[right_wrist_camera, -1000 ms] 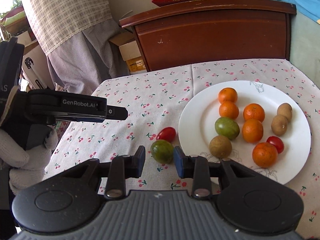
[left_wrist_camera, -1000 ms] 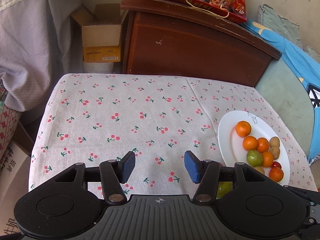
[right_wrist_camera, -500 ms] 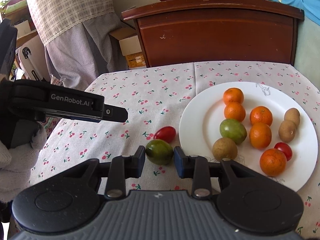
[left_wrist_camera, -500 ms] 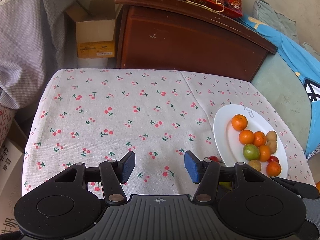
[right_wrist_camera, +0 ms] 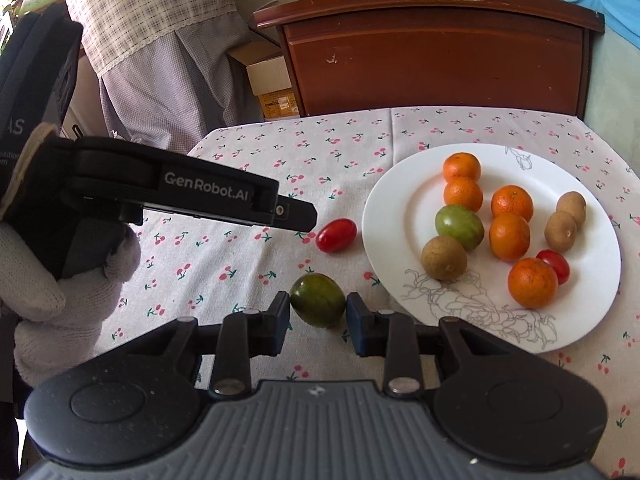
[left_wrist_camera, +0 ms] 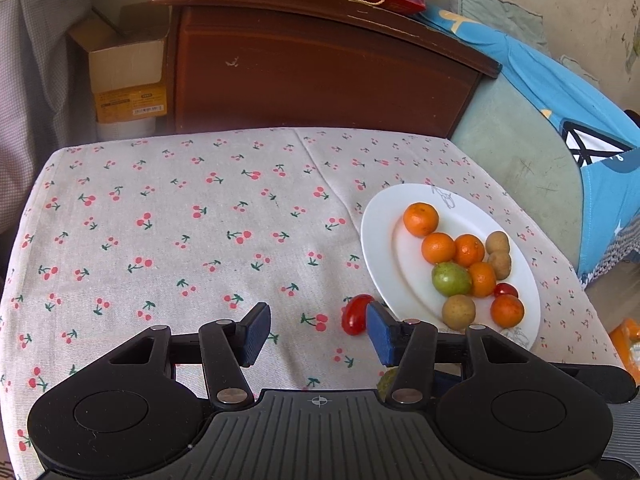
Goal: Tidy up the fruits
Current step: 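Grasp a red cherry tomato with the left gripper while the right gripper grasps a green lime, then place the tomato and the lime on the plate and open both grippers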
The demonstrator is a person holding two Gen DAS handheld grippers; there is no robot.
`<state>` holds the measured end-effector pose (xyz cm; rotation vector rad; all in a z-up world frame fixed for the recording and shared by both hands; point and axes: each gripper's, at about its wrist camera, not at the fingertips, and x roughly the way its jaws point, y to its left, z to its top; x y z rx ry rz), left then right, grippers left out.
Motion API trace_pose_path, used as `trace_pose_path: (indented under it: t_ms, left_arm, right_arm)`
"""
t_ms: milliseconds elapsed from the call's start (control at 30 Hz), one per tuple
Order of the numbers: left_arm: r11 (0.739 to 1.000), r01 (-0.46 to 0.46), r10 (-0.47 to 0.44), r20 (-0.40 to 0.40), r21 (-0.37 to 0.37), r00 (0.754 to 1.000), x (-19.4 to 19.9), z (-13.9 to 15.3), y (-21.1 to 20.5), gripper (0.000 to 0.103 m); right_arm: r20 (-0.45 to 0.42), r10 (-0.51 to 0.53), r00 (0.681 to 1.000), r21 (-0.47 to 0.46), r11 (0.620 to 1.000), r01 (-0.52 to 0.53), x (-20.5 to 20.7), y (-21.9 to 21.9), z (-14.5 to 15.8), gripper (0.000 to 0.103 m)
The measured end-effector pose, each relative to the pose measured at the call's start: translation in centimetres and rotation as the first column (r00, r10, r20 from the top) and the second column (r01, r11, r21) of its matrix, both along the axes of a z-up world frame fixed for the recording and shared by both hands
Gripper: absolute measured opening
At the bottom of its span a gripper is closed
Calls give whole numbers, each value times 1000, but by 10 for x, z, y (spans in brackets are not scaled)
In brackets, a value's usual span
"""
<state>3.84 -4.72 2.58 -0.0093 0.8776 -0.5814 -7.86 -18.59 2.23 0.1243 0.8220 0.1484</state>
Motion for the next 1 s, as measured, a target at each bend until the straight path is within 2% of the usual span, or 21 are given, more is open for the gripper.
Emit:
trace_pose_path:
  t_ms: [133,267,500,1000]
  left_arm:
    - [999,36,-36,30,23,999,-5,-2,-10,46]
    - [996,80,-82,50,35,995,-8,-6,-19,38]
    - [991,95,-103,78,95,992,-10,-16,-29,36]
    - [988,112,-124,113,108,986,-11,-19,-35,27]
  right_arm:
    - [-16,-6,1000,-5,1000,6,-8,-2,2,31]
    - [-21,-15,1000,-3,1000,15,-11,-4,3,30]
    - [-29,-40,999,3,999,40,-13,-10,1,30]
    - [-14,-65,998,40,997,65,-9,-13,-1,33]
